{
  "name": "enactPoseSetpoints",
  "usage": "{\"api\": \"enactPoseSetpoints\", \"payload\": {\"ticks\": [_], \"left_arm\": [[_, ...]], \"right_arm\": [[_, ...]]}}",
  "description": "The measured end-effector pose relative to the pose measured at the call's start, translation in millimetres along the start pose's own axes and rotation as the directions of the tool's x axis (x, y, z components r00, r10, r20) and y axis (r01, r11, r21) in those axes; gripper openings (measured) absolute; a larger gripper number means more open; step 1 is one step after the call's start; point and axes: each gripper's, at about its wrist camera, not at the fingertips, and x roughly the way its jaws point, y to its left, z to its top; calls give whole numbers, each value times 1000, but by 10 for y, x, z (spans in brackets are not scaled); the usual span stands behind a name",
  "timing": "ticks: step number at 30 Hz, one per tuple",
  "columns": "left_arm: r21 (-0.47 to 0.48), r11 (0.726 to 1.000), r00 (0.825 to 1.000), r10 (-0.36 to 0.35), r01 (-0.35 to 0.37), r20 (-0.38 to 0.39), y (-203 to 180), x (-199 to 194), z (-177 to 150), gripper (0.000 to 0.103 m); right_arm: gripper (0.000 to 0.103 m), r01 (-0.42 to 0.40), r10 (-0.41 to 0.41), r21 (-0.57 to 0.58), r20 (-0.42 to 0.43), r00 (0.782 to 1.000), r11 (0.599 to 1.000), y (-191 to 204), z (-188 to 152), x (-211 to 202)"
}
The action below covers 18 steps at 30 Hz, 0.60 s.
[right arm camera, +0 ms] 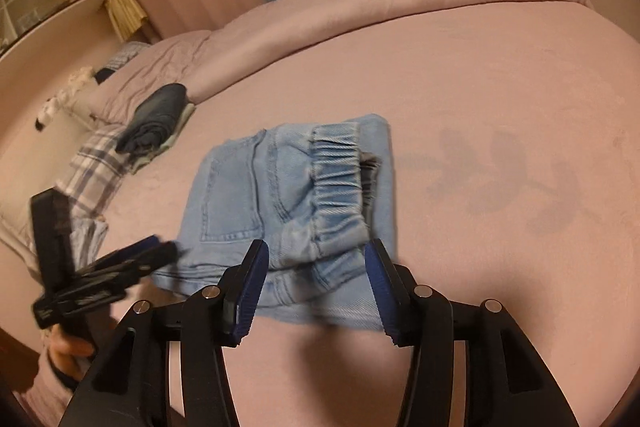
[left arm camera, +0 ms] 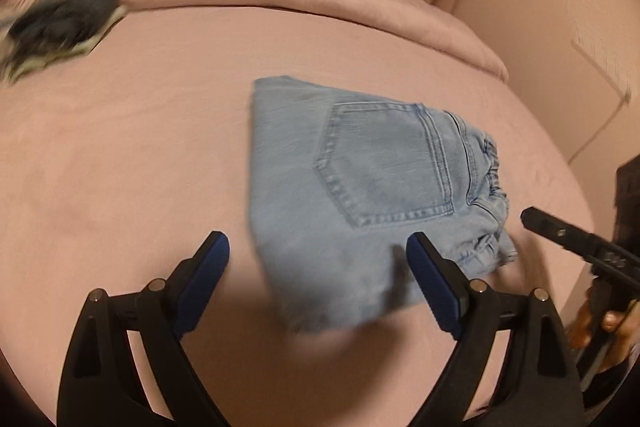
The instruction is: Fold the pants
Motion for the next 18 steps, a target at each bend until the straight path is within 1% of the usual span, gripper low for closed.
{"api": "enactPoseSetpoints", "payload": {"ticks": [2,7,10,17,18], "left_arm": [[-51,999,1000,-6,6,-2,121,-92,-69,93],[-125,992,1000,4,-5,-6,277,-211,-125,93],[-171,985,1000,-21,20,-6,316,-185,-117,94],[-199,978,997,-66,59,-30,346,-147,-86,95],[-203,977,997,-69,61,-34,347,-125,-70,97]], "right_arm": [[51,-2,2,16,2,1000,1000,-15,-2,-21],[51,-13,13,34,5,1000,999,-12,13,-50],[54,-19,19,42,4,1000,999,-11,1,-75],[58,-12,15,96,-27,1000,995,-131,-27,-47],[60,-8,11,106,-32,999,994,-155,-28,-37]]}}
